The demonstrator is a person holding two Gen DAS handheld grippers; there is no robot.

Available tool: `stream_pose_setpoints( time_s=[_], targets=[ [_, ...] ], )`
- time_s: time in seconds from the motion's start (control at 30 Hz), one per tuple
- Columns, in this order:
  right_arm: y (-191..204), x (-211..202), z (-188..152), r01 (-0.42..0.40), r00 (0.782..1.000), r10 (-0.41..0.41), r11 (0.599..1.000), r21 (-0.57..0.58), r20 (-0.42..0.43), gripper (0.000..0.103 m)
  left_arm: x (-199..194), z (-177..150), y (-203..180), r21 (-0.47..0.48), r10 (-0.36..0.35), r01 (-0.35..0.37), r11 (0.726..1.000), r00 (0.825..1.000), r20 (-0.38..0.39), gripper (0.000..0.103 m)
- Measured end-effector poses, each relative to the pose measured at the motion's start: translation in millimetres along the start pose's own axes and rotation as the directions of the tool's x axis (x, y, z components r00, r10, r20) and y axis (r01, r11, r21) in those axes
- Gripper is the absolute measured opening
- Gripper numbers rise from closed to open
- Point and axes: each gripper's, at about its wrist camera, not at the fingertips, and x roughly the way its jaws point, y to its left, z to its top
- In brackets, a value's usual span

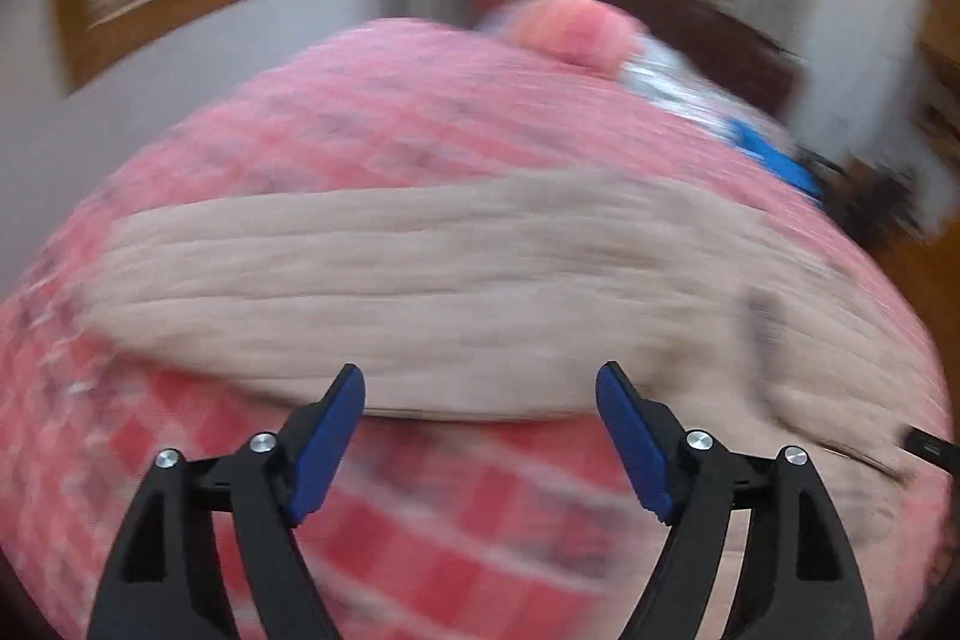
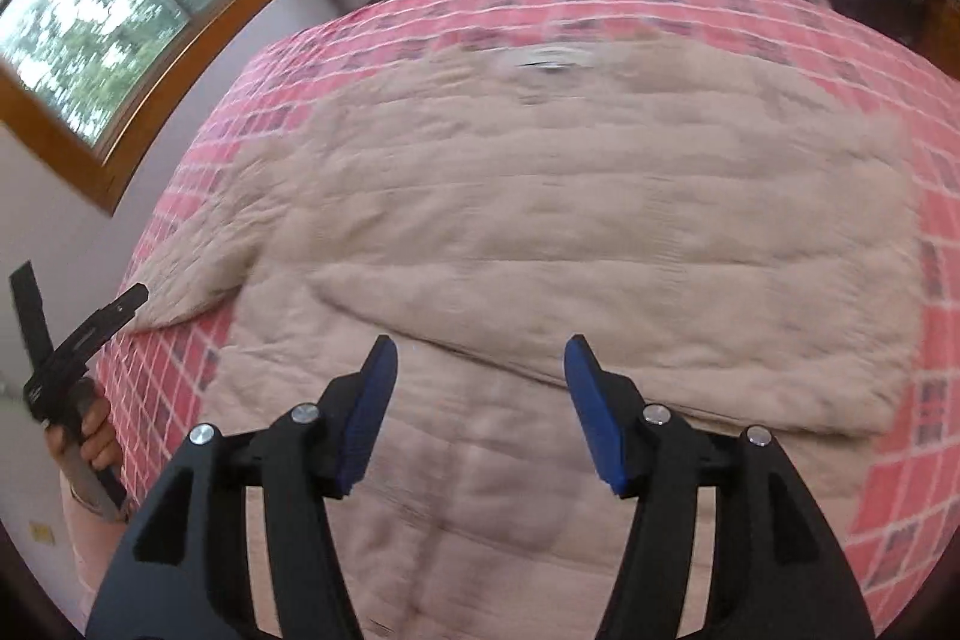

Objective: Fold large clothes

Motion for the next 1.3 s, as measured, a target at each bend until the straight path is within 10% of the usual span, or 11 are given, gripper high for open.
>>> stream_pose_setpoints(
  time_s=[0.1, 0.3, 0.43, 0.83, 1.07, 1.3],
  targets=[
    [35.8, 27.0, 12.4, -0.03, 0.999, 0.029, 0.998, -0.047, -0.04, 0.058, 13.6, 3.4, 76.4, -0.128, 0.128, -0.132, 0.983, 0.991, -0.035, 0.09],
    [97.9, 67.6, 21.5, -0.077, 0.992, 0.063, 0.989, -0.128, -0.11, 0.058, 45.2, 6.5, 177.2, -0.389, 0.118, -0.157, 0.908, 0.985, -0.123, 0.091],
    [128.6, 94.9, 27.7, -0.085, 0.988, 0.062, 0.984, -0.157, -0.143, 0.052, 58.2, 7.5, 197.1, -0.449, 0.103, -0.146, 0.882, 0.988, -0.118, 0.092],
    [146.7, 139.0, 27.3, 0.026, 0.979, -0.061, 0.984, -0.177, -0.197, 0.029, 73.5, 21.8, 156.7, -0.379, 0.056, -0.088, 0.921, 0.994, -0.094, 0.093],
    [149.4, 144.4, 26.0, 0.056, 0.976, -0.095, 0.979, -0.197, -0.197, 0.029, 69.9, 27.8, 146.2, -0.371, 0.017, -0.044, 0.928, 0.997, -0.078, 0.019],
    [153.7, 148.8, 26.3, 0.045, 0.978, -0.086, 0.977, -0.208, -0.19, 0.029, 53.4, 32.9, 111.1, -0.302, 0.016, -0.012, 0.953, 1.0, 0.011, 0.011]
  ],
)
